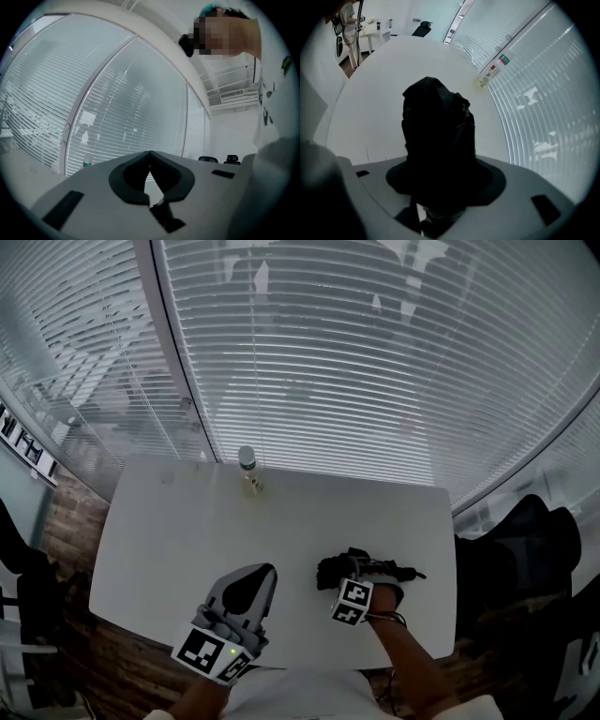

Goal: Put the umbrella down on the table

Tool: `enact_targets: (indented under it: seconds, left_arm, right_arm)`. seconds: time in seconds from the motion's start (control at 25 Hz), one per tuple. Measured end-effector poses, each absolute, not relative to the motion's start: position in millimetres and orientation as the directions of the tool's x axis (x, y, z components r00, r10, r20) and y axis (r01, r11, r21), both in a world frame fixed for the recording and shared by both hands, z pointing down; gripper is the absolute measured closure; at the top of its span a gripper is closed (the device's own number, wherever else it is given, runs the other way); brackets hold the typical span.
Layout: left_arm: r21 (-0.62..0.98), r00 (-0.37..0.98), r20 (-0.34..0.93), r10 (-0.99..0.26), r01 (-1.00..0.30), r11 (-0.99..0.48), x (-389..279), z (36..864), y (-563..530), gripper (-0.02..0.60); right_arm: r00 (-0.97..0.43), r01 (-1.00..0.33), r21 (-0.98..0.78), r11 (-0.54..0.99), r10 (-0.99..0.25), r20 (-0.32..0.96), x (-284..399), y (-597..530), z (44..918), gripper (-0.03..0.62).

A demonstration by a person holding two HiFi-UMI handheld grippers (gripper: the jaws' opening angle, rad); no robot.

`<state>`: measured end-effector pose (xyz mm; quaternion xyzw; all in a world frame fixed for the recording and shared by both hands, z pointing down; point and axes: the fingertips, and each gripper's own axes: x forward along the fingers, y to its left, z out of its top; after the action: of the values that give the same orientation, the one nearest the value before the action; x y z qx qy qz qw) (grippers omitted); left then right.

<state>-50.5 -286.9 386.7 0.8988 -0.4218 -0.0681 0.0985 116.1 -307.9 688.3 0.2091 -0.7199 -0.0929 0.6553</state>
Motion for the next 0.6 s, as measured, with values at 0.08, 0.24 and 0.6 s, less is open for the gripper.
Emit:
enact_targets:
  seconds: [0.08, 0.24, 0.6]
  left_arm:
    - [0.236, 0.632, -0.038, -0.774, -0.747, -0.621, -52.0, 387.6, -286.7, 0.569]
    - [0.240, 0.628, -0.038, -0.777, -0.749, -0.618, -53.4, 387.5, -285.7, 0.569]
    - [0.240, 0.613, -0.030, -0.789, -0.762, -0.601, -60.3, 388.2, -281.6, 0.568]
  right_arm:
    - [-0.048, -0.169, 0.401, 0.900, -0.414, 0.909, 114.9, -308.4, 692.4, 0.341]
    - [-0.042, -0.145, 0.384, 0.912, -0.393, 0.918, 111.3, -306.6, 700.7, 0.341]
    - [-0.037, -0.115, 0.356, 0.928, -0.362, 0.932, 107.7, -301.3, 714.2, 0.339]
